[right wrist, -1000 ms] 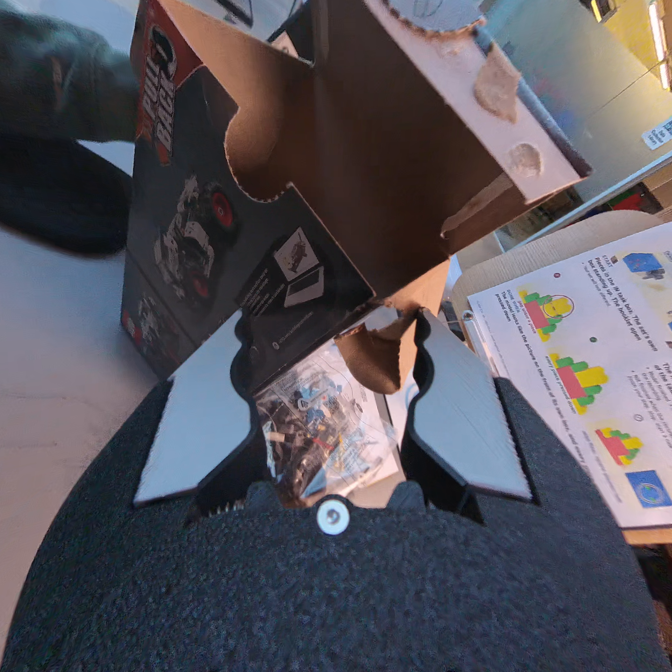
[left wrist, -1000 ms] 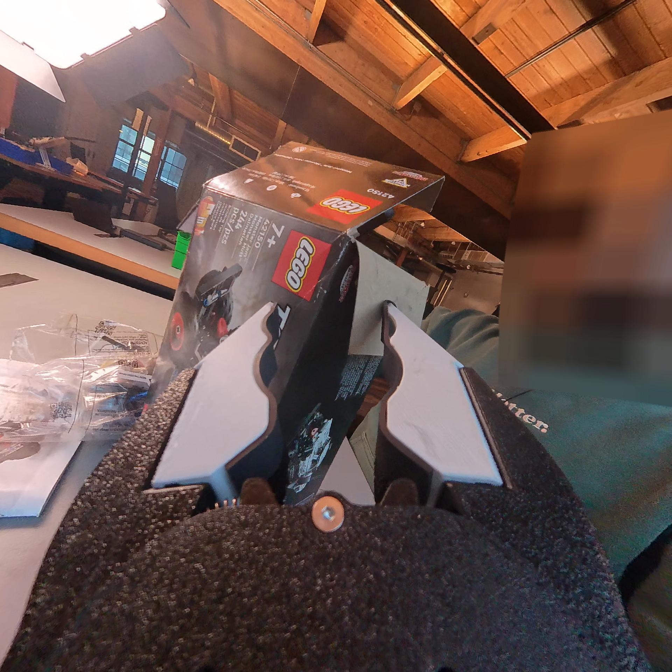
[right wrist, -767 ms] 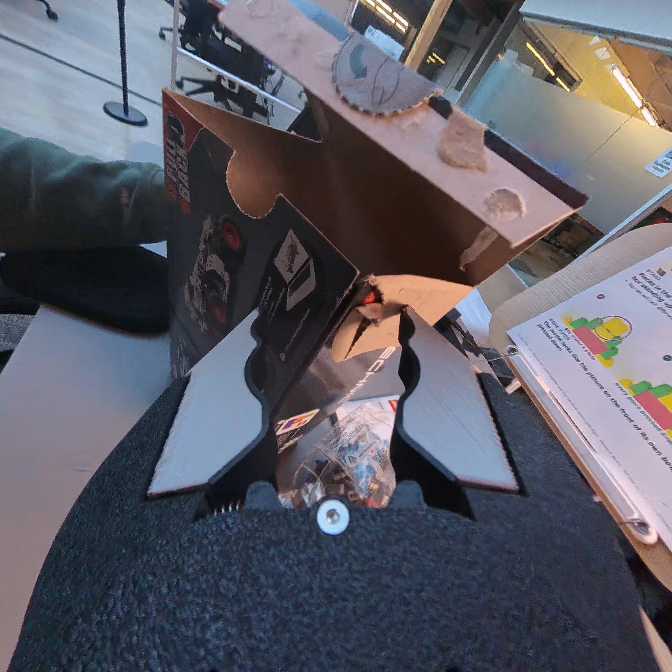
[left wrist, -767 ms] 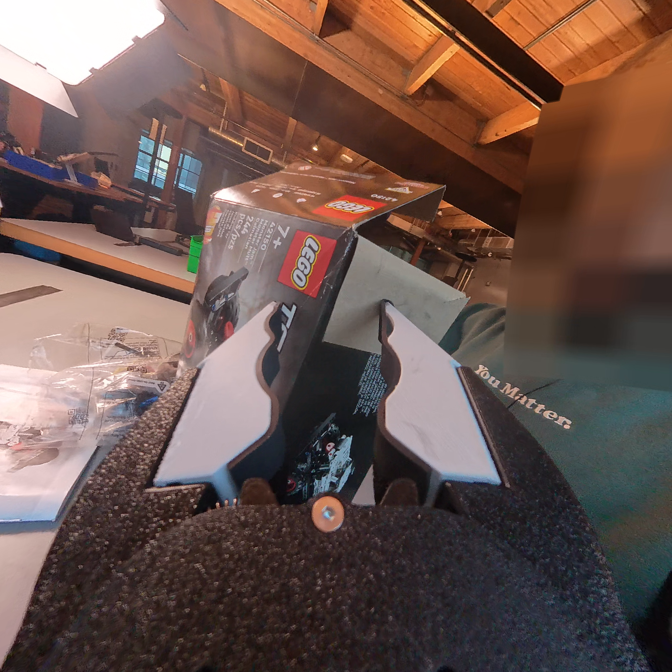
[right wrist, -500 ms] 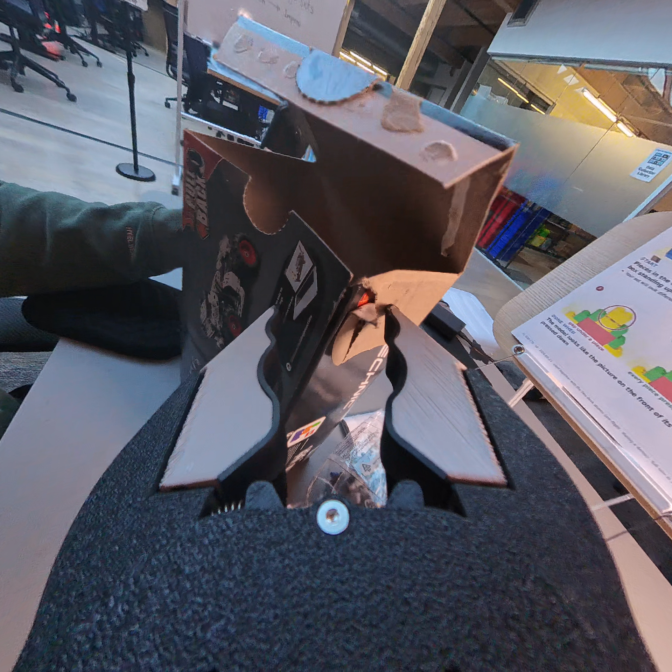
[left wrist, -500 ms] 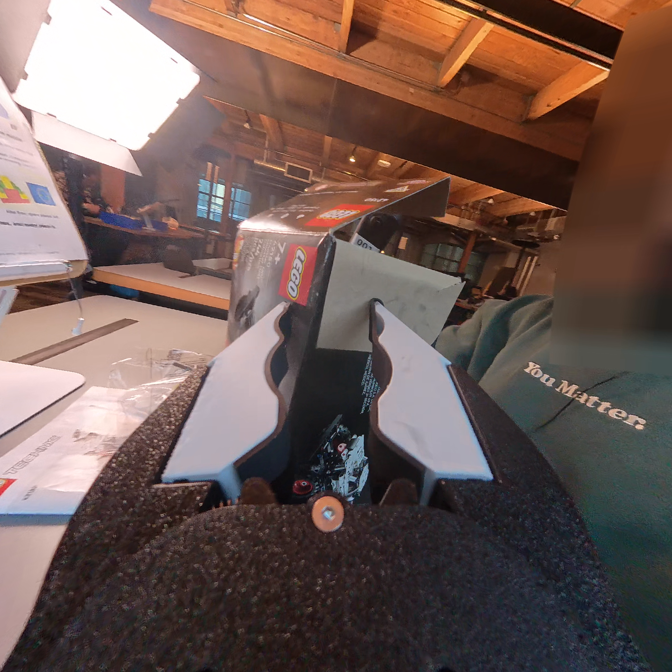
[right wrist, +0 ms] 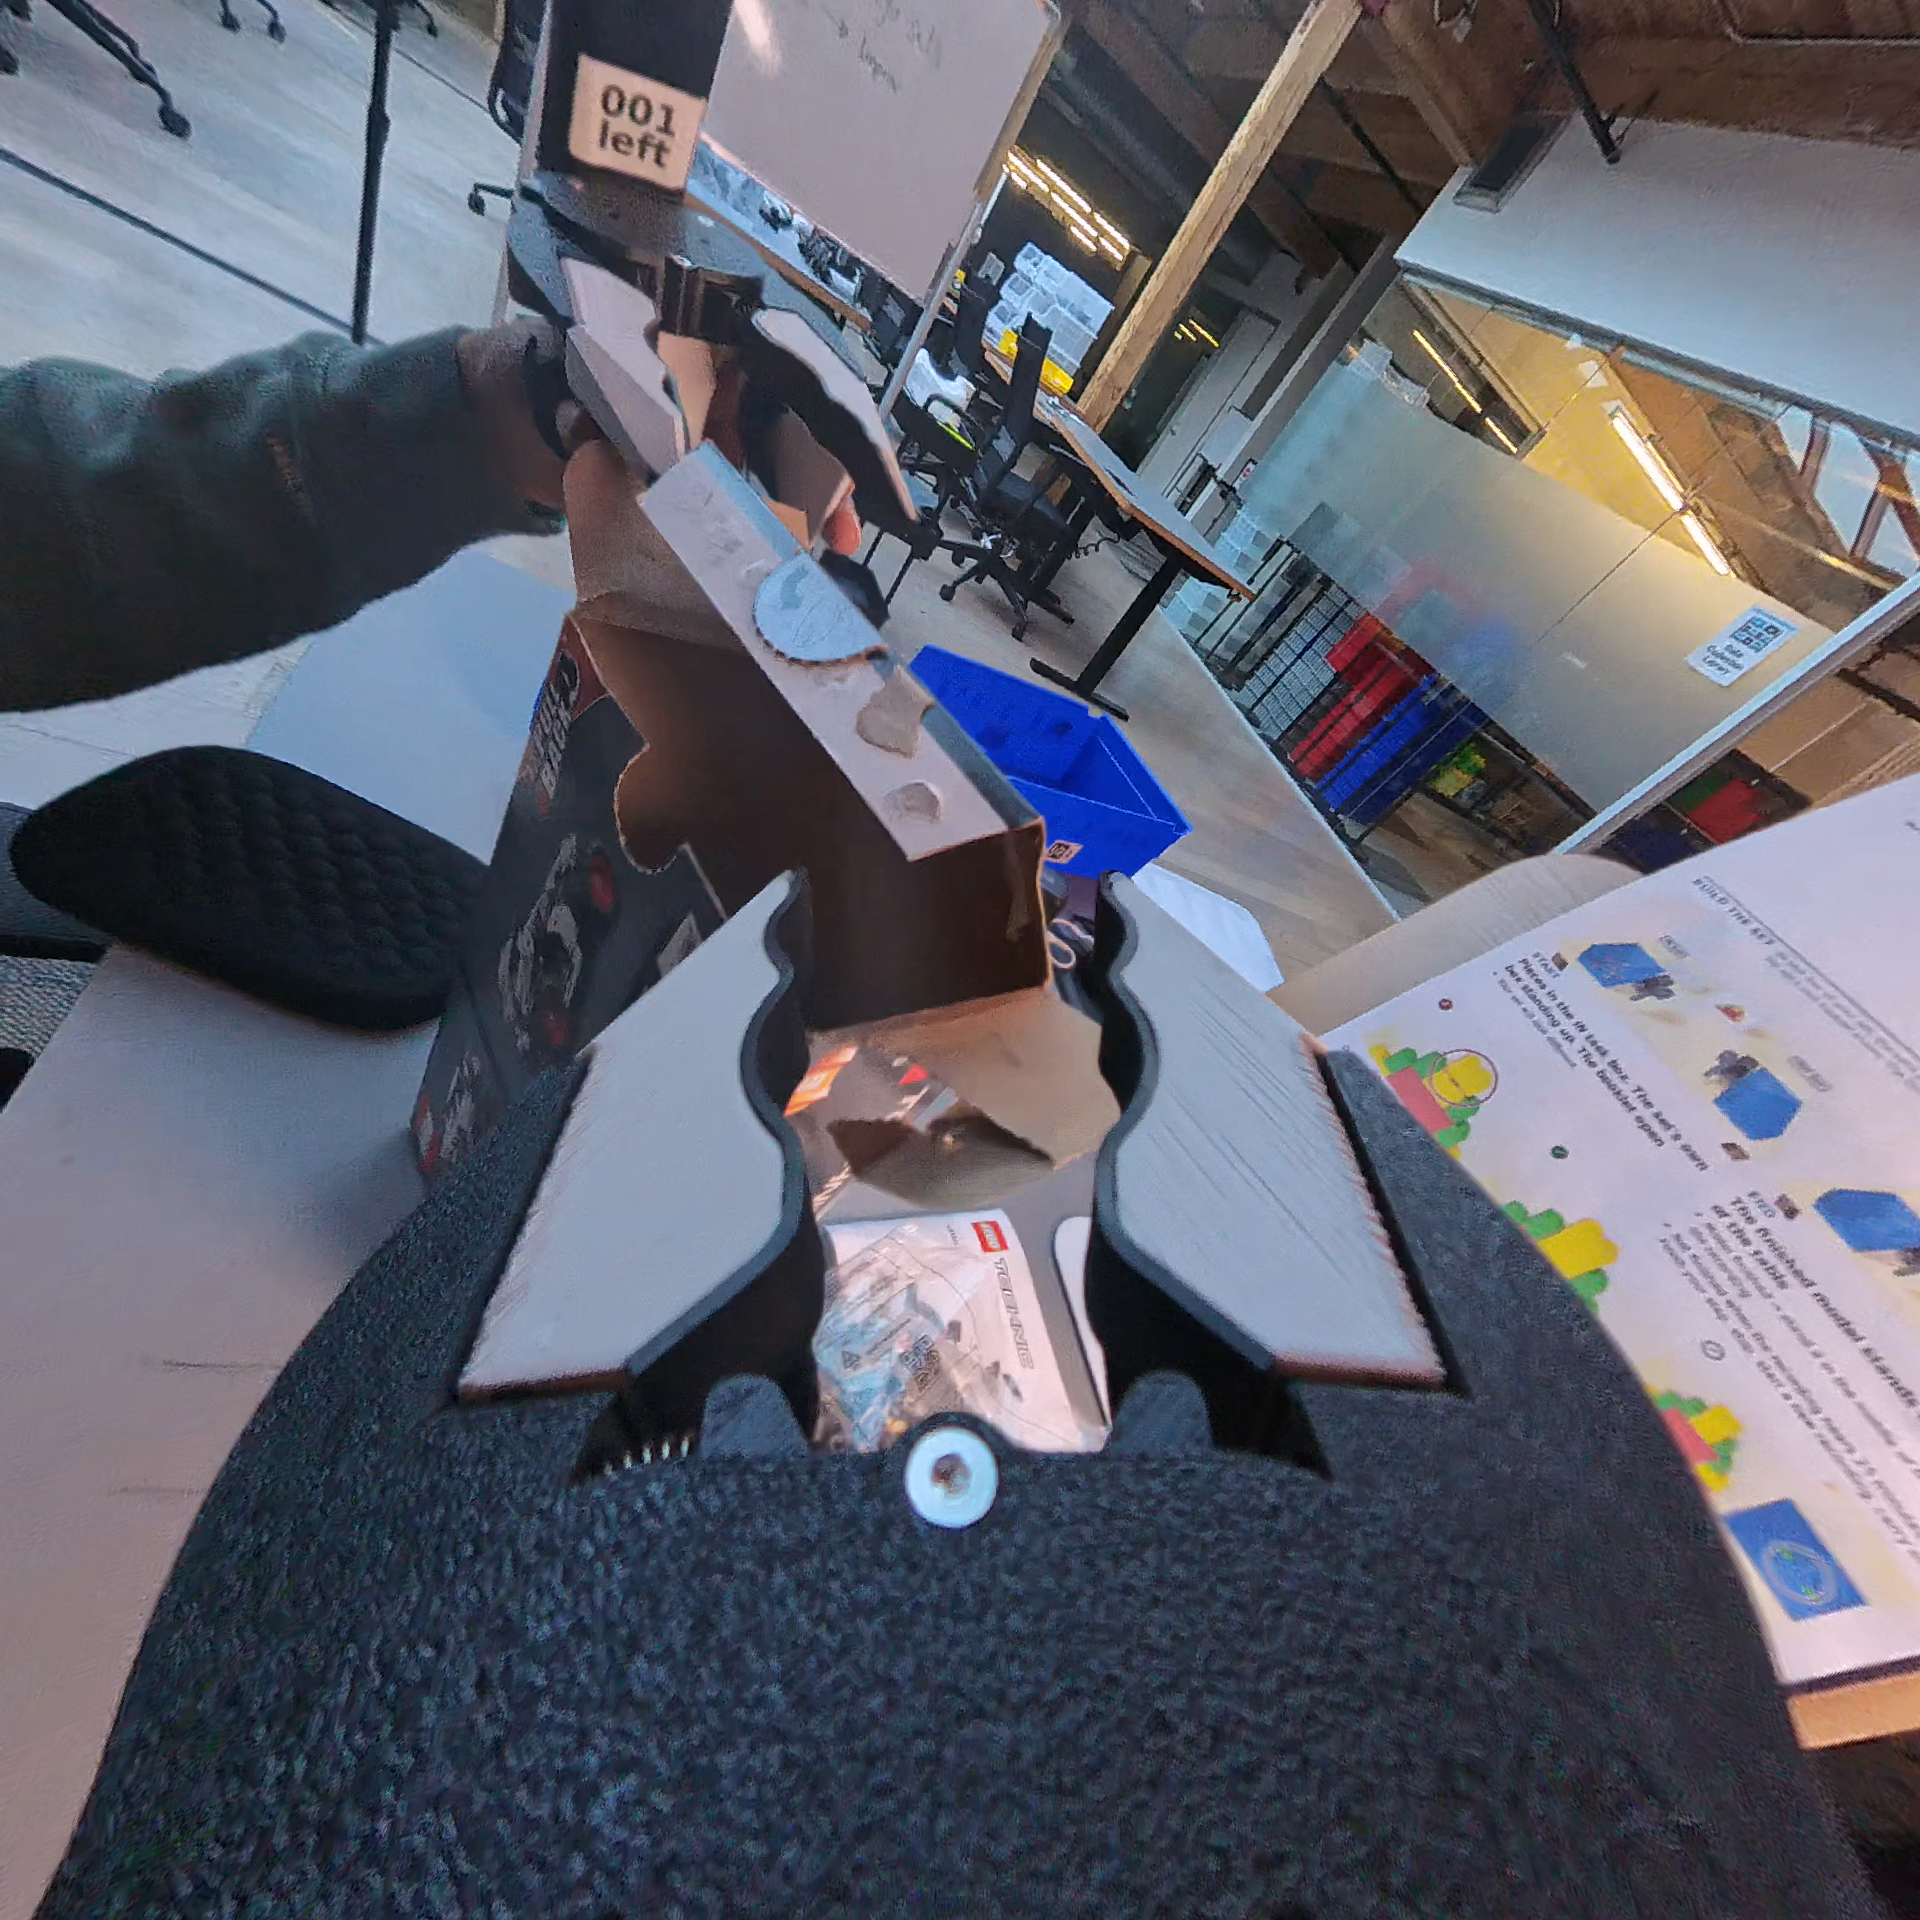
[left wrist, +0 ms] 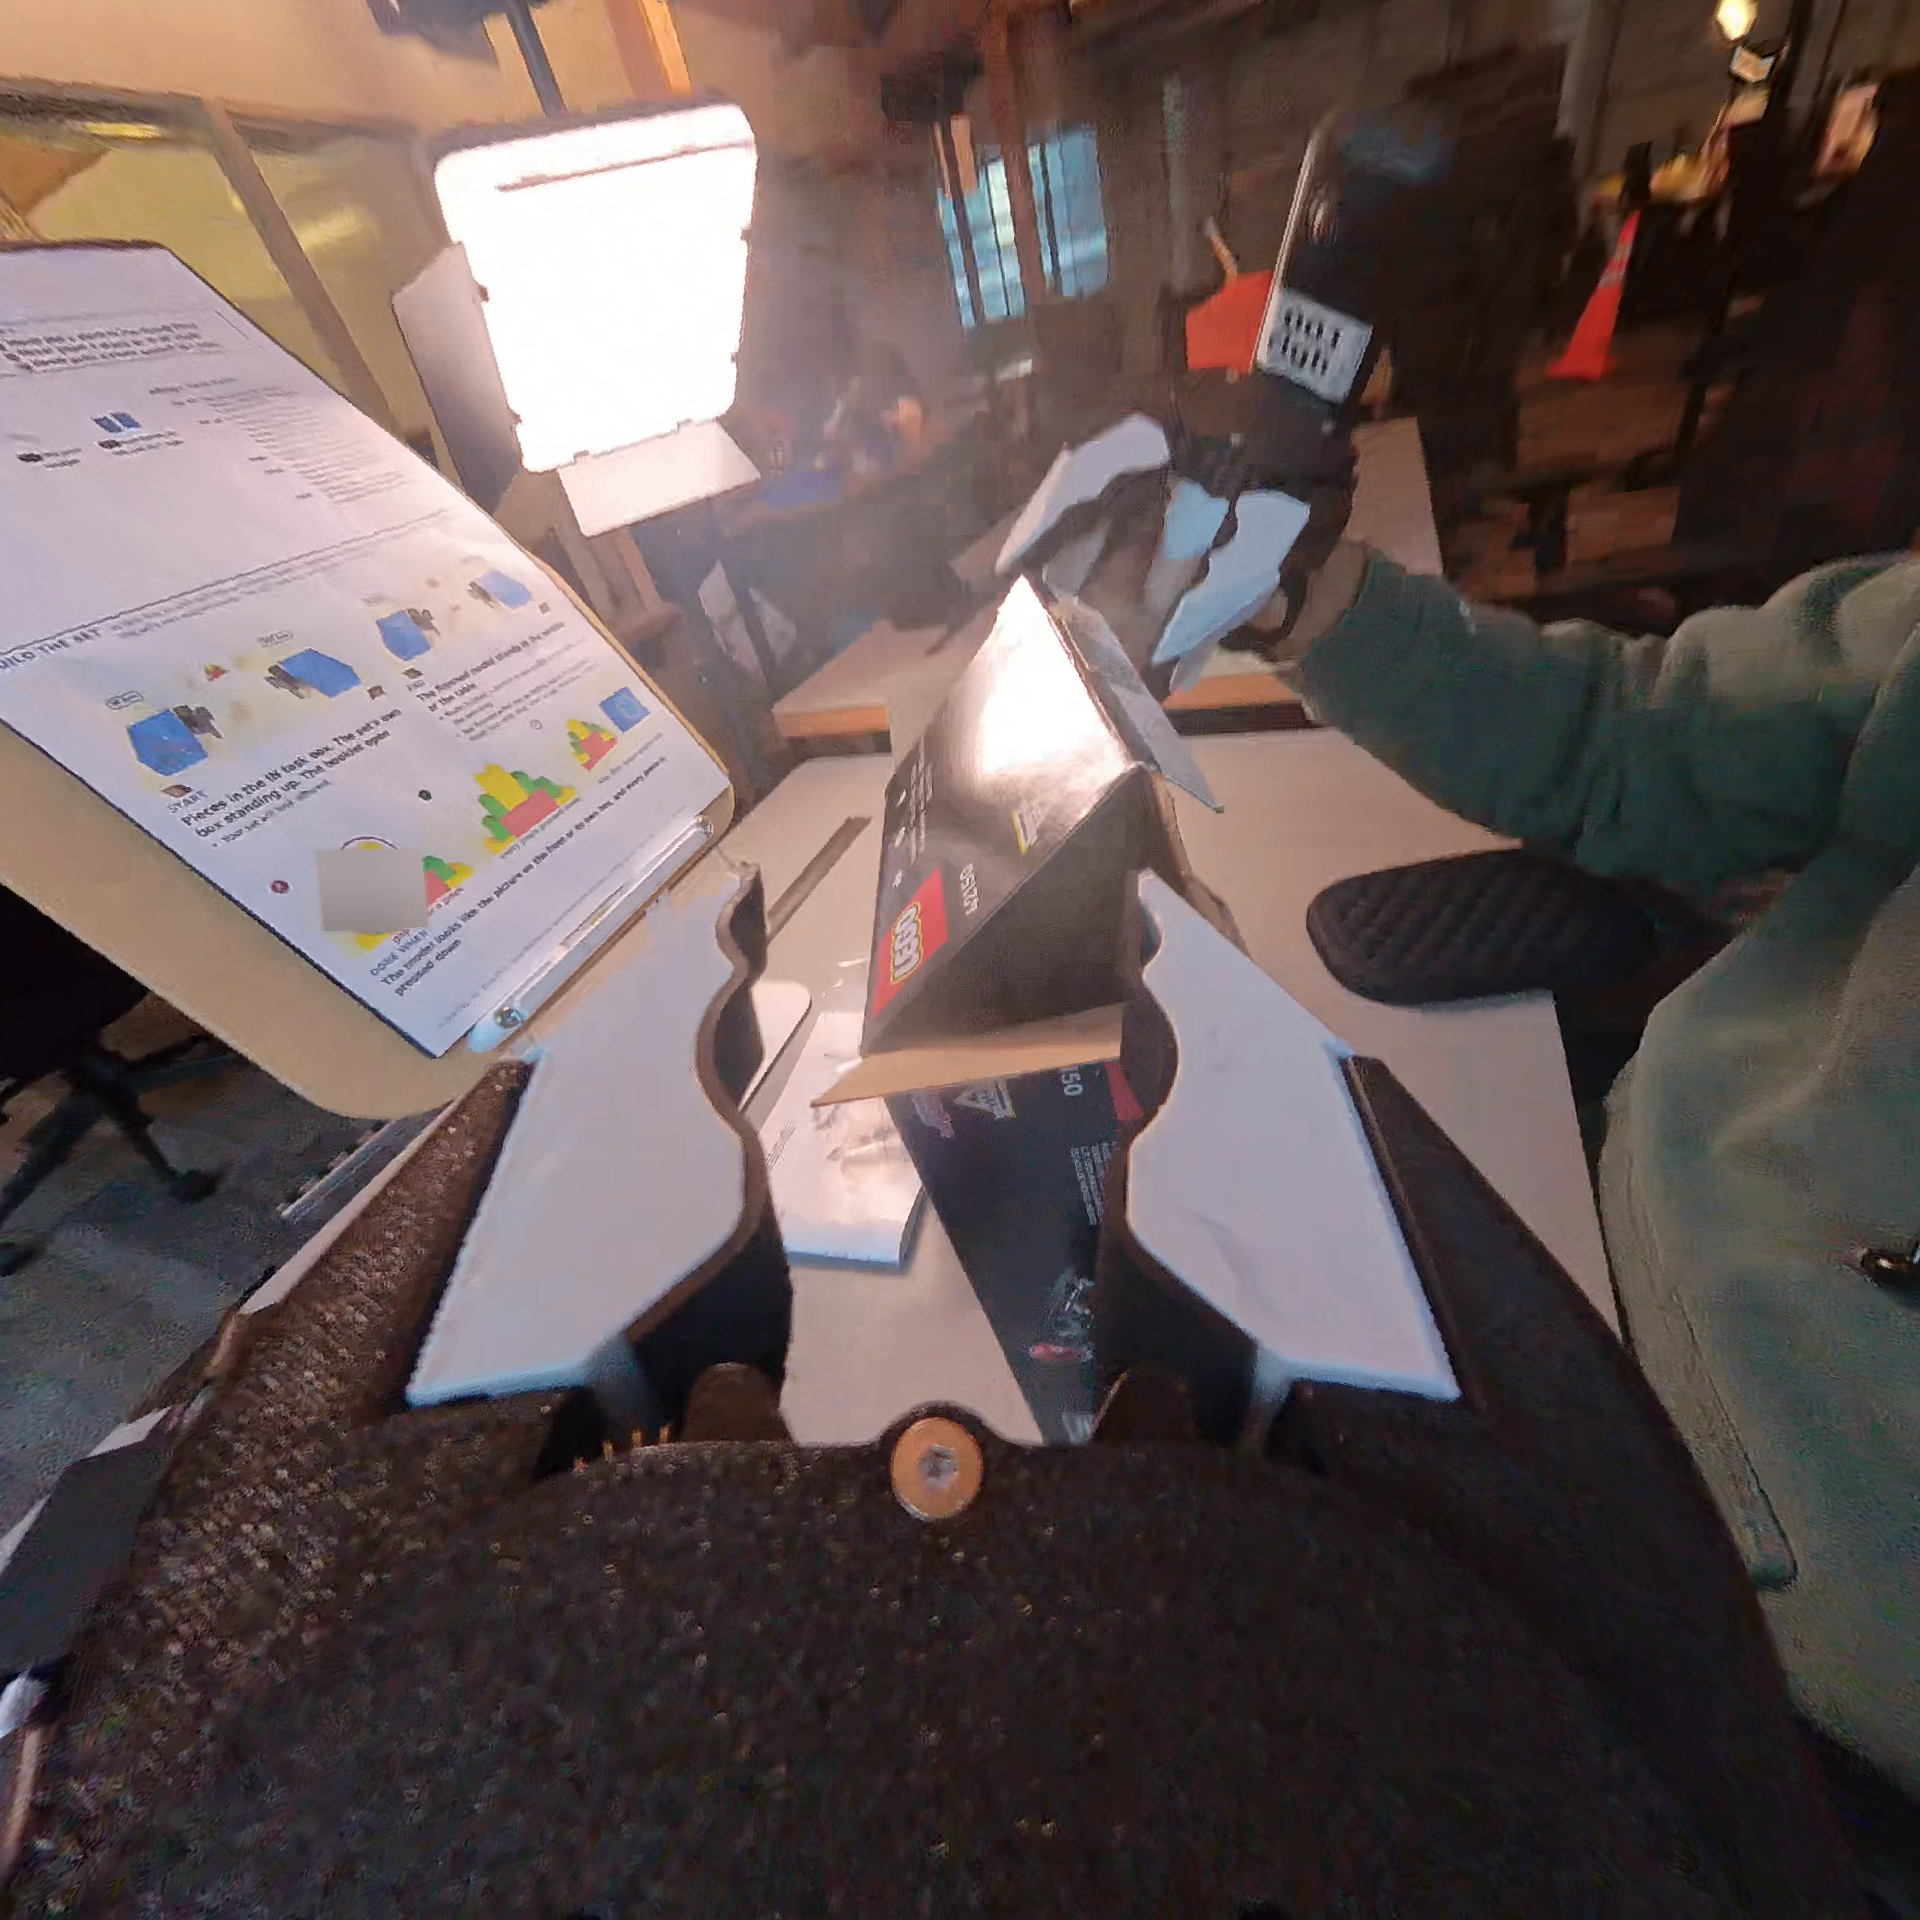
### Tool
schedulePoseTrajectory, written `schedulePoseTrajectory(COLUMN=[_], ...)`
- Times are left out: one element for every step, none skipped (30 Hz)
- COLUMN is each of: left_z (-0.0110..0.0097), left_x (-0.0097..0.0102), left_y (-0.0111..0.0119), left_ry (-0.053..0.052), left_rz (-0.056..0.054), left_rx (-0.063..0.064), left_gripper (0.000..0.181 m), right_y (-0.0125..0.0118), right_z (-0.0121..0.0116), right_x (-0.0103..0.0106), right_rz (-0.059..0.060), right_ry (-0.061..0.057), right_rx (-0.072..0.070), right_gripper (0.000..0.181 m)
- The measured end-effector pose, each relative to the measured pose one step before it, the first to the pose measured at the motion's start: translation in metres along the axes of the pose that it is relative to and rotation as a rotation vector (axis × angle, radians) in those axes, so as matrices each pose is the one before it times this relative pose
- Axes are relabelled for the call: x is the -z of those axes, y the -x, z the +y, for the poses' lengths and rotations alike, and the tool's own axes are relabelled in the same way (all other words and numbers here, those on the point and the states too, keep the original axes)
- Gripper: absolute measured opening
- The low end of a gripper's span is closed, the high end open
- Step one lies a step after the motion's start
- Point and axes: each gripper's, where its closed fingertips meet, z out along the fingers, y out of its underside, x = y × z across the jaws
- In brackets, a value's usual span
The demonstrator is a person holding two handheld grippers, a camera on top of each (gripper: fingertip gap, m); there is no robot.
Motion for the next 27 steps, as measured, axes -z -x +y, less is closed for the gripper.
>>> schedulePoseTrajectory(left_z=[0.00184,0.00187,0.00186,0.00116,0.00003,-0.00099,-0.00139,-0.00130,-0.00149,-0.00157,-0.00137,-0.00123,-0.00092,0.00014,0.00039,-0.00141,-0.00247,-0.00187,-0.00031,-0.00218,-0.00316,-0.00437,-0.00428,-0.00061,0.00063,0.00100,0.00064], left_x=[-0.00289,-0.00234,-0.00183,-0.00147,-0.00130,-0.00096,-0.00072,-0.00028,0.00031,0.00077,0.00090,0.00014,-0.00126,-0.00280,-0.00356,-0.00363,-0.00324,-0.00287,-0.00250,-0.00184,-0.00058,0.00130,0.00213,0.00065,-0.00132,-0.00201,-0.00124], left_y=[0.00028,0.00071,-0.00035,-0.00162,-0.00170,-0.00183,-0.00134,-0.00083,-0.00050,0.00101,0.00179,0.00186,0.00210,0.00338,0.00367,0.00094,0.00033,0.00371,0.00812,0.00656,0.00465,0.00418,0.00216,0.00122,0.00419,0.00828,0.00887], left_ry=[0.0654,0.0635,0.0609,0.0564,0.0477,0.0399,0.0349,0.0339,0.0324,0.0321,0.0339,0.0320,0.0298,0.0309,0.0248,0.0050,-0.0086,-0.0122,-0.0115,-0.0281,-0.0347,-0.0428,-0.0403,-0.0191,-0.0179,-0.0200,-0.0201], left_rz=[-0.0020,-0.0071,-0.0026,0.0043,0.0047,0.0047,0.0009,-0.0016,-0.0029,-0.0095,-0.0098,-0.0050,-0.0009,-0.0007,0.0080,0.0378,0.0563,0.0466,0.0264,0.0444,0.0642,0.0699,0.0801,0.0763,0.0456,0.0114,0.0087], left_rx=[-0.0286,-0.0329,-0.0316,-0.0233,-0.0159,-0.0150,-0.0145,-0.0127,-0.0113,-0.0048,0.0021,0.0034,0.0005,0.0027,0.0171,0.0379,0.0598,0.0735,0.0758,0.0805,0.0888,0.0827,0.0739,0.0648,0.0507,0.0401,0.0395], left_gripper=[0.066,0.065,0.064,0.062,0.061,0.061,0.060,0.061,0.061,0.061,0.060,0.059,0.057,0.055,0.049,0.037,0.018,0.008,0.005,0.004,0.003,0.002,0.000,0.000,0.000,0.000,0.000], right_y=[-0.00456,-0.00453,-0.00368,-0.00343,-0.00207,0.00137,0.00099,-0.00144,-0.00077,-0.00161,-0.00343,-0.00202,0.00155,-0.00111,-0.00659,-0.00396,-0.00115,-0.00112,-0.00631,-0.00592,-0.00649,-0.01086,-0.00980,-0.00536,-0.00344,0.00426,0.00993], right_z=[-0.00429,-0.00262,0.00003,0.00131,0.00206,0.00169,-0.00148,-0.00315,-0.00325,-0.00224,-0.00301,-0.00379,-0.00281,-0.00245,-0.00194,0.00120,0.00379,0.00391,0.00107,0.00006,-0.00217,-0.00464,-0.00707,-0.00989,-0.01091,-0.01114,-0.01130], right_x=[-0.00145,-0.00210,-0.00318,-0.00427,-0.00531,-0.00563,-0.00504,-0.00412,-0.00340,-0.00226,-0.00130,-0.00051,-0.00018,-0.00047,-0.00116,-0.00226,-0.00298,-0.00232,-0.00086,-0.00001,0.00142,0.00311,0.00466,0.00576,0.00656,0.00676,0.00634], right_rz=[0.0051,0.0061,0.0045,0.0077,0.0014,-0.0204,-0.0217,-0.0144,-0.0276,-0.0356,-0.0357,-0.0534,-0.0829,-0.0645,-0.0278,-0.0433,-0.0569,-0.0503,-0.0011,0.0246,0.0588,0.1150,0.1286,0.1038,0.0904,0.0350,-0.0124], right_ry=[0.0078,0.0196,0.0351,0.0427,0.0477,0.0462,0.0273,0.0147,0.0102,0.0129,0.0036,-0.0068,-0.0038,-0.0073,-0.0132,-0.0002,0.0097,0.0094,-0.0083,-0.0099,-0.0142,-0.0192,-0.0255,-0.0367,-0.0335,-0.0324,-0.0337], right_rx=[0.0213,0.0322,0.0477,0.0618,0.0706,0.0676,0.0528,0.0366,0.0213,-0.0003,-0.0239,-0.0524,-0.0760,-0.0748,-0.0832,-0.0959,-0.1044,-0.0847,-0.0435,0.0017,0.0489,0.0905,0.1195,0.1242,0.1028,0.0795,0.0402], right_gripper=[0.053,0.052,0.052,0.052,0.052,0.052,0.049,0.034,0.023,0.011,0.005,0.004,0.003,0.003,0.003,0.003,0.003,0.004,0.005,0.005,0.009,0.018,0.029,0.034,0.035,0.035,0.035])
